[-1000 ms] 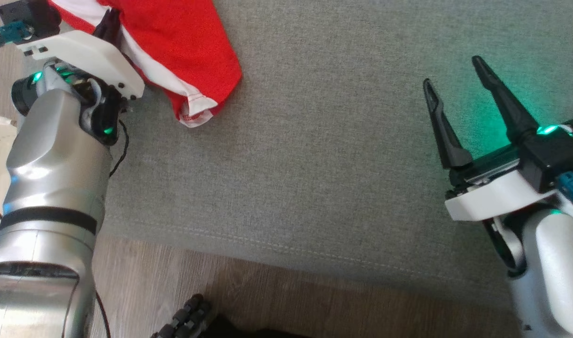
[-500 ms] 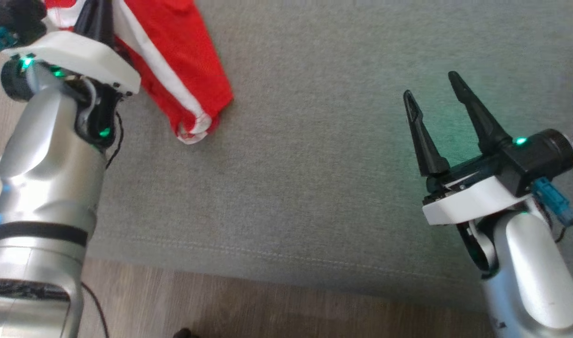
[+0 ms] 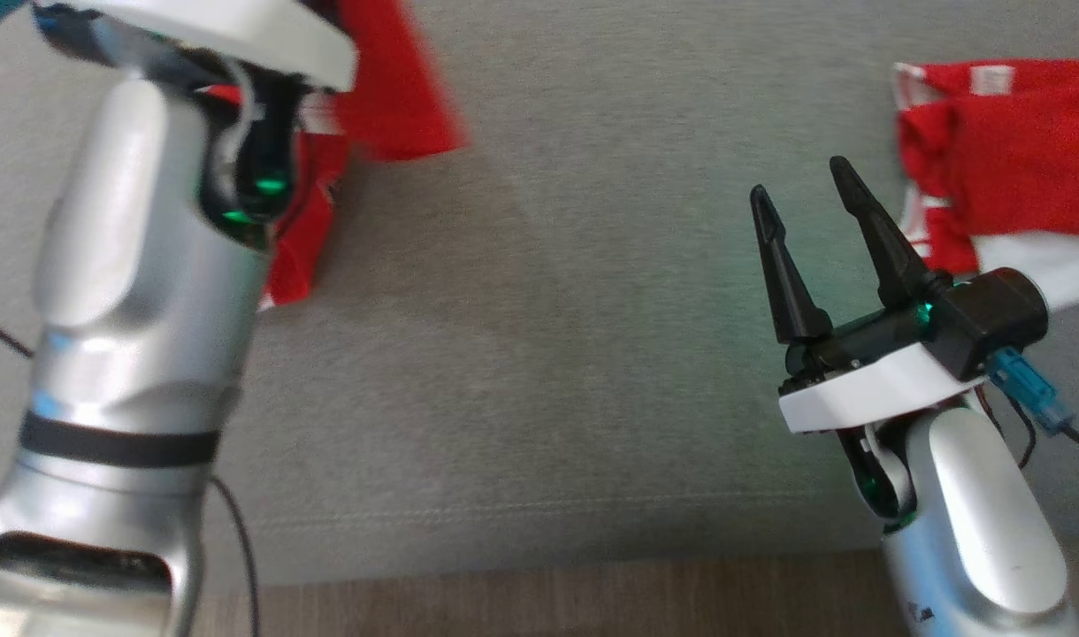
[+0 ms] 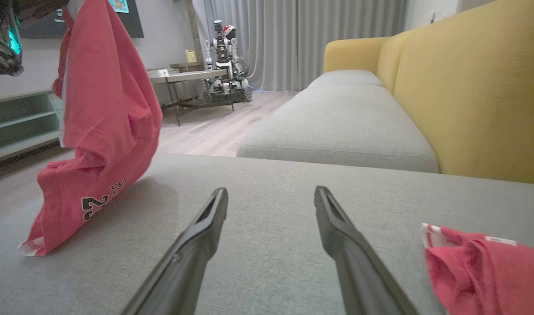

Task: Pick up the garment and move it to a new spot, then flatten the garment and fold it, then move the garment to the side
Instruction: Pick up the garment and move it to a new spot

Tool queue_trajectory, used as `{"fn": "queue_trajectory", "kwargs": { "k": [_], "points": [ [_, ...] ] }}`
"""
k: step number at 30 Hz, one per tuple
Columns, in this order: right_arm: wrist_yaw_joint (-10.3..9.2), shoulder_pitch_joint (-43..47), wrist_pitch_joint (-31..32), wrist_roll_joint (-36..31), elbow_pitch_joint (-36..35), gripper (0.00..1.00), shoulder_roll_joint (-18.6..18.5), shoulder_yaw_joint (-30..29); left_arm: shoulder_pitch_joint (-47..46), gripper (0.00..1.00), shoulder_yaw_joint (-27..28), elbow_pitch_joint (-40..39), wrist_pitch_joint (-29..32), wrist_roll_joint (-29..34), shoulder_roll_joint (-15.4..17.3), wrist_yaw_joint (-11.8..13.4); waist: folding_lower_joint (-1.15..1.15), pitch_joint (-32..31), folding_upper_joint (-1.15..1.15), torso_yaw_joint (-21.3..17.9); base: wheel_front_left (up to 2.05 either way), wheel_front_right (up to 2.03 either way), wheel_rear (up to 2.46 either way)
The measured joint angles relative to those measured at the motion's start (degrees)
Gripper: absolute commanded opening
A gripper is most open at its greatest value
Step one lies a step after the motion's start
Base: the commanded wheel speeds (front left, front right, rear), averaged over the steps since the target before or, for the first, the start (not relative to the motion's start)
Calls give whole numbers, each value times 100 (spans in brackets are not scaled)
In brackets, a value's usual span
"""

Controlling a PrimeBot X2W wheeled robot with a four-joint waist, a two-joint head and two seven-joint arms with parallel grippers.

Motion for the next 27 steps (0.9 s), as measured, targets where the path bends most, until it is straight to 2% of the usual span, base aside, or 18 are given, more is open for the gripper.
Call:
{"fn": "queue_trajectory", "kwargs": {
  "k": [2, 5, 9, 13, 14, 15, 17, 18, 21, 24, 27],
  "points": [
    [0, -2, -25, 100, 19, 100, 2, 11, 43, 0, -60, -232, 8, 70, -133, 233, 0, -15, 0, -168, 0, 0, 0],
    [0, -3, -49, 623, 53, 100, 12, -55, 267, 0, -174, -341, -153, 247, -341, 560, 0, -50, 0, -390, 0, 0, 0],
    [0, -13, -55, 627, 52, 100, 18, 15, 648, 0, -433, -336, -343, 157, -569, 811, 0, -97, 0, -654, 0, 0, 0],
    [0, -73, -69, 594, 35, 100, 18, 85, 740, 0, -980, -214, -471, -97, -589, 910, 0, -113, 0, -863, 0, 0, 0],
    [0, -107, -69, 593, 35, 100, 19, 93, 742, 38, -1261, -138, -475, -229, -587, 934, 0, -108, 0, -902, 0, 0, 0],
    [0, -132, -76, 593, 30, 100, 18, 94, 745, 100, -1597, -30, -456, -341, -588, 947, 0, -100, 0, -932, 0, 0, 0],
    [0, -134, -76, 592, 30, 100, 19, 102, 812, 100, -2228, 140, -407, -512, -600, 890, 0, -77, 0, -960, 0, 0, 0],
    [0, -134, -76, 592, 30, 100, 19, 102, 812, 100, -2228, 140, -407, -512, -600, 890, 0, -77, 0, -960, 0, 0, 0],
    [0, -132, -76, 591, 32, 100, 19, 110, 860, 100, -2803, 402, -382, -635, -608, 844, 0, -59, 0, -947, 0, 0, 0],
    [0, -131, -76, 537, 31, 100, 19, 97, 843, 100, -2942, 541, -393, -825, -600, 790, 0, -54, 0, -860, 0, 0, 0],
    [0, -129, -76, 532, 32, 100, 19, 69, 776, 100, -2830, 626, -476, -923, -588, 746, 0, -81, 0, -734, 0, 0, 0]
  ]
}}
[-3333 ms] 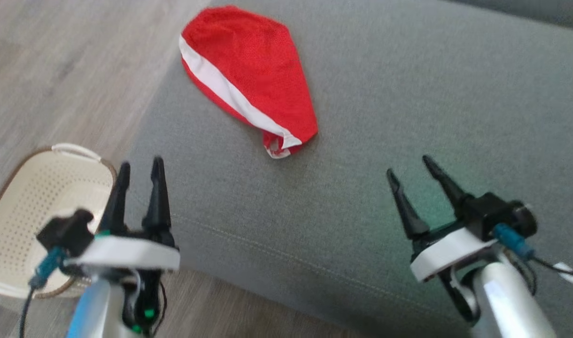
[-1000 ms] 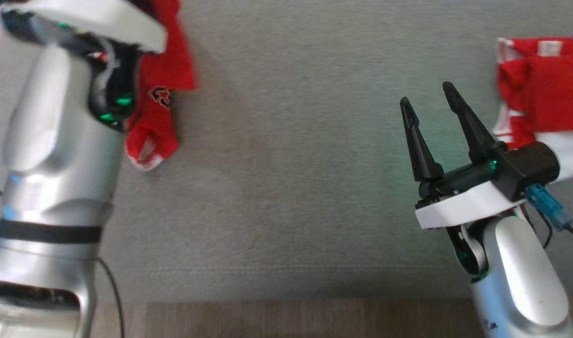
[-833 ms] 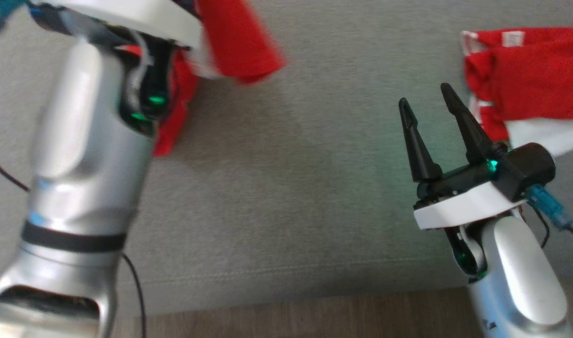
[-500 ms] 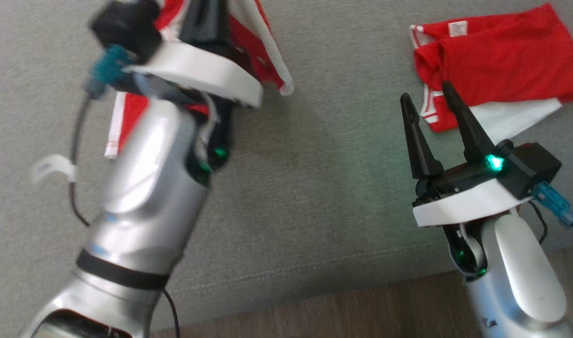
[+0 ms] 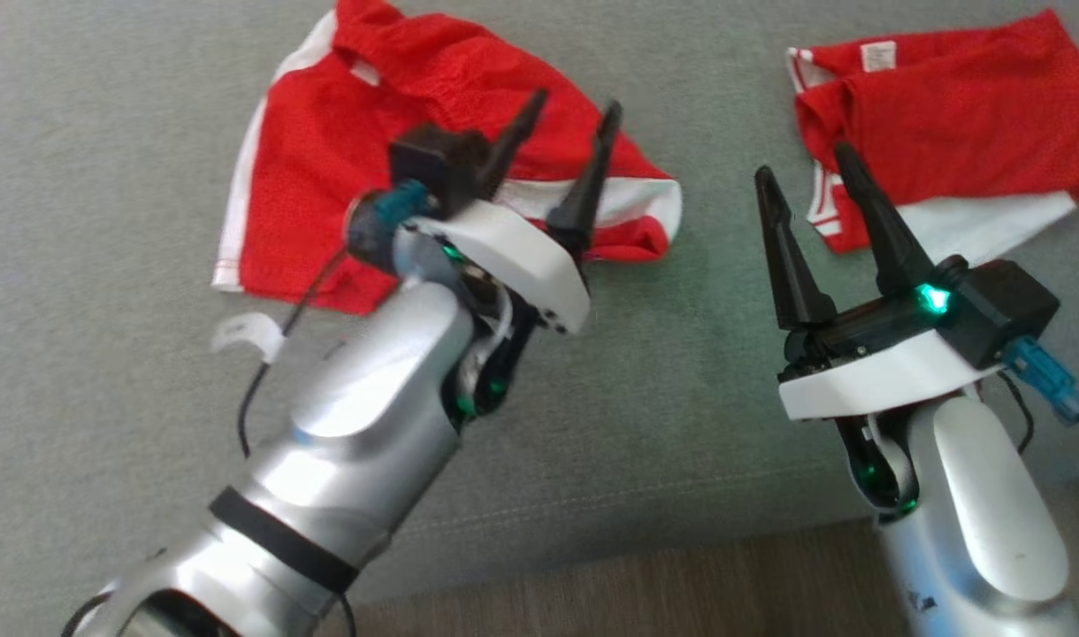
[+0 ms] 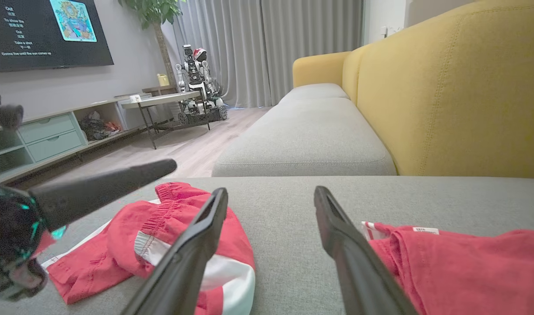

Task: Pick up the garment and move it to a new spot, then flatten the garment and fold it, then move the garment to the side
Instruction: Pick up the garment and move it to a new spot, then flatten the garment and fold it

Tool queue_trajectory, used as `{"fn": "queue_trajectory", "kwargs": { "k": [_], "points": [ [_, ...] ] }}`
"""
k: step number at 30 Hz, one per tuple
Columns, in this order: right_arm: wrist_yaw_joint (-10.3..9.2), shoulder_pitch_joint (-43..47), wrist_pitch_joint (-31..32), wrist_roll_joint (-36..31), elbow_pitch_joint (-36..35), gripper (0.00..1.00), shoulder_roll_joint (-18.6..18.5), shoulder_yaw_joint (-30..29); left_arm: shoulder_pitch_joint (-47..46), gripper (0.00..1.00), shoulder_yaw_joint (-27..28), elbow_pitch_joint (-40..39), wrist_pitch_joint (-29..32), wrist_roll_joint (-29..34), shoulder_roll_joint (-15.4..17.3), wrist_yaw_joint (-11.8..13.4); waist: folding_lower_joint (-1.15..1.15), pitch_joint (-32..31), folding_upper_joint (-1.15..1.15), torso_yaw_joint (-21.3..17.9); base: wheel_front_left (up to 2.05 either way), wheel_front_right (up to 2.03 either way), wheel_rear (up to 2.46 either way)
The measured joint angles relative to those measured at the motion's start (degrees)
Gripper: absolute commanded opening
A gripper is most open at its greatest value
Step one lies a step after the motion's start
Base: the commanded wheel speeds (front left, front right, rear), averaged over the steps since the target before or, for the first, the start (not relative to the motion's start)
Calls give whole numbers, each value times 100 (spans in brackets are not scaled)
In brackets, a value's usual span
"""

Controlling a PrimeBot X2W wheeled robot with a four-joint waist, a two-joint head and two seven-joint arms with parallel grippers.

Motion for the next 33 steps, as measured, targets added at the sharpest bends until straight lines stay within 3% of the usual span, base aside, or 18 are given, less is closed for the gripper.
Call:
{"fn": "queue_trajectory", "kwargs": {
  "k": [4, 9, 16, 19, 24, 33],
  "points": [
    [0, 14, -1, -40, 12, 100, 1, -83, 16, 100, 510, -98, -43, -13, 172, 11, 0, -110, 0, 204, 0, 0, 0],
    [0, 61, -11, -110, 86, 100, 0, -119, 294, 100, 1350, -753, -52, 354, 826, 113, 0, -323, 0, 524, 0, 0, 0],
    [0, 393, -15, -233, 276, 100, 3, -137, 1790, 100, 2080, -1505, -89, 964, 1307, 49, 0, -661, 0, 978, 0, 0, 0],
    [0, 507, -15, -243, 310, 100, 4, -185, 2447, 100, 2288, -1730, -90, 1120, 1261, -59, 0, -789, 0, 1161, 0, 0, 0],
    [0, 646, -15, -243, 399, 100, 7, -187, 3173, 100, 2836, -2086, -90, 1282, 866, -227, 0, -936, 0, 1388, 0, 0, 0],
    [0, 532, 212, -366, 614, 100, 7, 23, 3414, 100, 3314, -2051, -90, 1861, 299, -803, 0, -842, 0, 1692, 0, 0, 0]
  ]
}}
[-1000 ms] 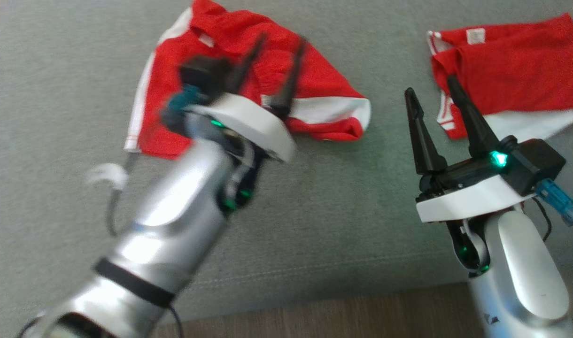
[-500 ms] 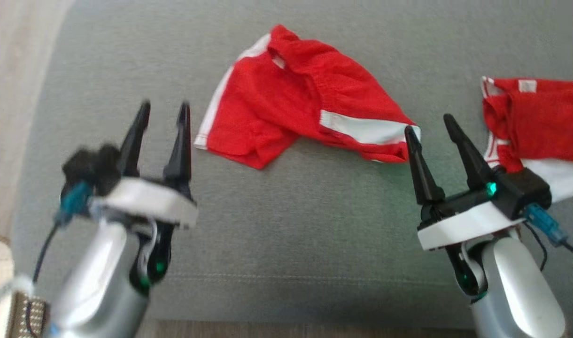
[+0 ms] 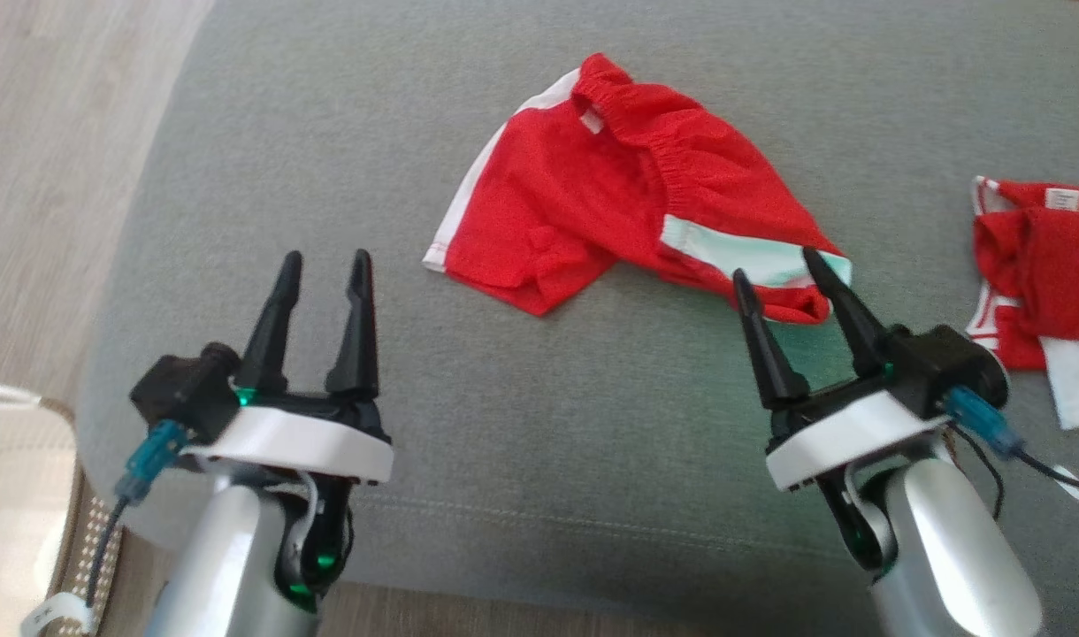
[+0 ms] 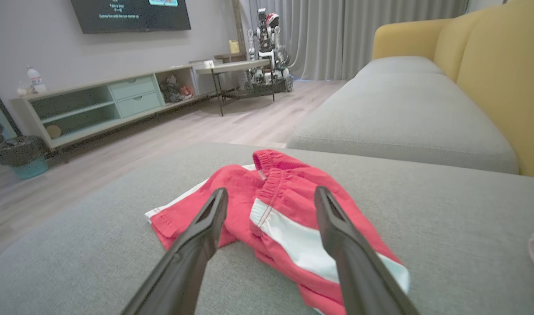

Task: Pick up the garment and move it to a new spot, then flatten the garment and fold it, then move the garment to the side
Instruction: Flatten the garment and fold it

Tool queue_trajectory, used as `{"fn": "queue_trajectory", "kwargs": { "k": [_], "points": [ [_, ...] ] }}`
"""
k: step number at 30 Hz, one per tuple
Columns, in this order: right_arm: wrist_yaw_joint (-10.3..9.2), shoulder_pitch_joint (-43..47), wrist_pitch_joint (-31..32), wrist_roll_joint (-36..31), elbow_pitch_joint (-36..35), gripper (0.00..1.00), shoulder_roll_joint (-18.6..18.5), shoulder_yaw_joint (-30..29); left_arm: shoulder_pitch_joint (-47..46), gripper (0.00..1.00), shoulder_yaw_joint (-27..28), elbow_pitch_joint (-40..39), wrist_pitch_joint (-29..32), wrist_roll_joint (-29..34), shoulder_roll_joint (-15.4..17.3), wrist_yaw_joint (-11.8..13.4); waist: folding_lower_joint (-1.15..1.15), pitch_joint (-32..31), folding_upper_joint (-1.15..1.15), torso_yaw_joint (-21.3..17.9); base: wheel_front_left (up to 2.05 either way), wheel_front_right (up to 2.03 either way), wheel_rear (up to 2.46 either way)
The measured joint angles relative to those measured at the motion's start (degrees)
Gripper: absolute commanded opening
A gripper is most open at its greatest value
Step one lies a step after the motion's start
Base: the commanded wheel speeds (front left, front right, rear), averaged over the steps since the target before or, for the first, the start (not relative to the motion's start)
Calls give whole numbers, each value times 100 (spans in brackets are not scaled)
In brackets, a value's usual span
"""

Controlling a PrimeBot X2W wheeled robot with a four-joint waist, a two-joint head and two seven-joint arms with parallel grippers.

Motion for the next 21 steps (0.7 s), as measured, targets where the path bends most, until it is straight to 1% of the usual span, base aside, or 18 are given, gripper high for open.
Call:
{"fn": "queue_trajectory", "kwargs": {
  "k": [3, 7, 13, 14, 18, 21],
  "points": [
    [0, -248, 170, -87, 285, 100, 0, 15, -1, 100, 15, 70, 0, 78, -113, -133, 0, 40, 0, 143, 0, 0, 0],
    [0, -688, 346, -178, 749, 100, -2, -123, -1, 100, 30, 193, 0, 151, -201, -260, 0, 92, 0, 386, 0, 0, 0],
    [0, -1178, 603, -680, 1501, 100, -44, -393, 1, 100, 37, 250, 0, 149, -244, -307, 0, 196, 0, 804, 0, 0, 0],
    [0, -1178, 603, -680, 1501, 100, -44, -393, 1, 100, 37, 250, 0, 149, -244, -307, 0, 196, 0, 804, 0, 0, 0],
    [0, -1496, 745, -965, 1960, 100, -87, -552, 9, 100, -121, 257, 0, 10, -253, -304, 0, 293, 0, 1032, 0, 0, 0],
    [0, -1702, 794, -1238, 2232, 100, -207, -706, 9, 100, -259, 246, 0, -116, -266, -250, 0, 363, 0, 1173, 0, 0, 0]
  ]
}}
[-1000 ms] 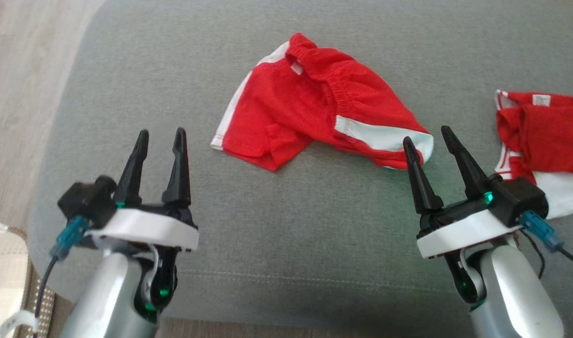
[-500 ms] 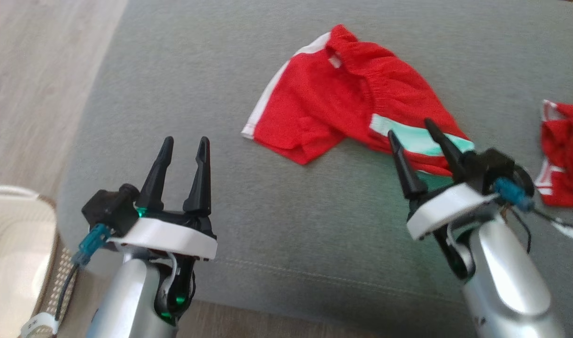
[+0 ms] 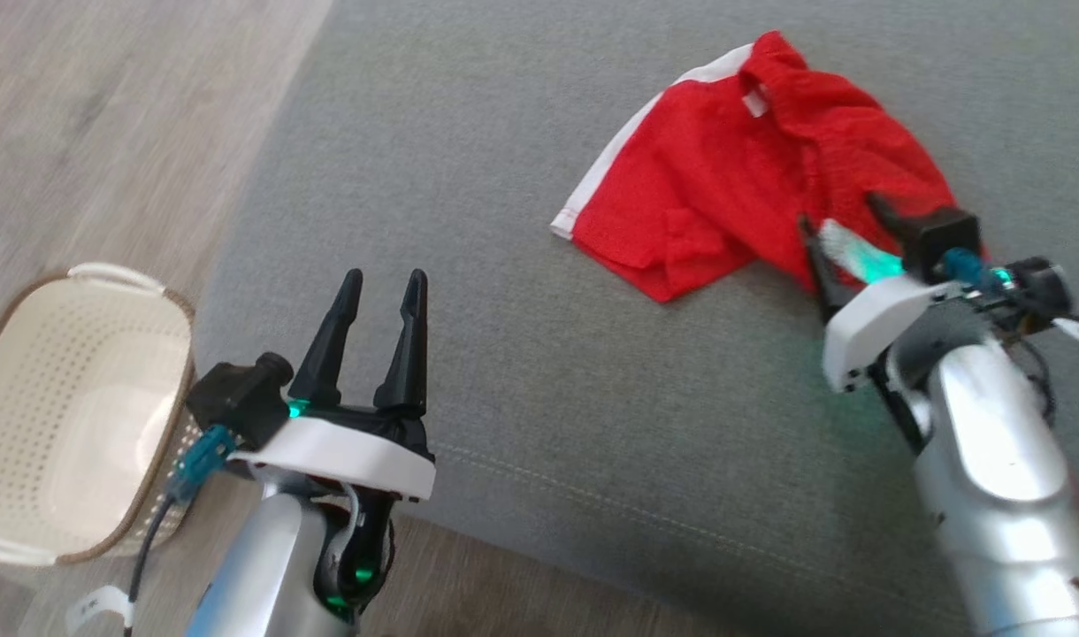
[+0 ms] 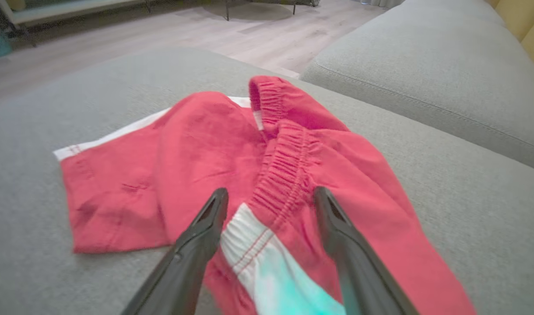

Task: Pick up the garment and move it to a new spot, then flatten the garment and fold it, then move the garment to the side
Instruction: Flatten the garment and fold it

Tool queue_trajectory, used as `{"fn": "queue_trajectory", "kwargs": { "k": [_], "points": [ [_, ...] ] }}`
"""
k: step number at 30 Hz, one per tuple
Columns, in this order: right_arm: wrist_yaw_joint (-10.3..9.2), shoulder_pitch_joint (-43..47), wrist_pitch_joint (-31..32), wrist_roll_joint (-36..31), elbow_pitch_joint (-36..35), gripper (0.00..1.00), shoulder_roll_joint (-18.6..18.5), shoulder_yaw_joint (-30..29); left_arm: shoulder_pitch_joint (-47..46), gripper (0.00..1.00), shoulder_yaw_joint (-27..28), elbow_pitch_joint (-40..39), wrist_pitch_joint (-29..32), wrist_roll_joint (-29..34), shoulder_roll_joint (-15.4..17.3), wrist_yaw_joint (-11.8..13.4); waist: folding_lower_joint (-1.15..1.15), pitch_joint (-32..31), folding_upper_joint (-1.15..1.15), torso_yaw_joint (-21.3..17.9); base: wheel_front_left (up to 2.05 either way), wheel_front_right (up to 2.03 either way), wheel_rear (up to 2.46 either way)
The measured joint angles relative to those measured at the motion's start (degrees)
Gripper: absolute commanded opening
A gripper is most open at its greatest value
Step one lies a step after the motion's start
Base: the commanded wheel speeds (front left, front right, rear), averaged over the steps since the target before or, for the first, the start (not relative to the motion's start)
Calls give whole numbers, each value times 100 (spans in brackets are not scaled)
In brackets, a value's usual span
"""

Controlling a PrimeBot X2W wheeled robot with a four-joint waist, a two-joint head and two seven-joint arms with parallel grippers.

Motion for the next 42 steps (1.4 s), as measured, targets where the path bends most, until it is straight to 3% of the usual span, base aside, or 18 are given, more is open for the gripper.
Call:
{"fn": "queue_trajectory", "kwargs": {
  "k": [2, 3, 4, 5, 16, 26, 37, 42],
  "points": [
    [0, -103, 19, -191, 160, 100, -47, -152, -2, 100, -43, -18, 0, -43, -2, 35, 0, 39, 0, 73, 0, 0, 0],
    [0, -141, 42, -265, 227, 73, -48, -218, -2, 100, -69, -31, 0, -62, -2, 51, 0, 56, 0, 102, 0, 0, 0],
    [0, -169, 47, -313, 292, 73, -43, -276, -2, 100, -94, -34, 0, -70, -2, 55, 0, 71, 0, 123, 0, 0, 0],
    [0, -199, 45, -366, 353, 0, -38, -322, -2, 100, -119, -34, 0, -70, -2, 58, 0, 81, 0, 139, 0, 0, 0],
    [0, -455, -114, -545, 227, 0, -191, -620, -2, 100, -78, -41, 0, -93, -4, 108, 0, -57, 0, -14, 0, 0, 0],
    [0, -466, 15, -590, -1436, 0, -781, -938, 40, 100, 53, -25, 0, -93, -3, 97, 0, -400, 0, -305, 0, 0, 0],
    [0, -978, 483, -400, -3608, 0, -1621, -26, 424, 100, 220, 82, 0, -93, -1, 37, 0, -966, 0, -496, 0, 0, 0],
    [0, -1191, 914, -189, -4090, 0, -1793, 399, 521, 100, 205, 69, 0, -93, 1, 0, 0, -1023, 0, -479, 0, 0, 0]
  ]
}}
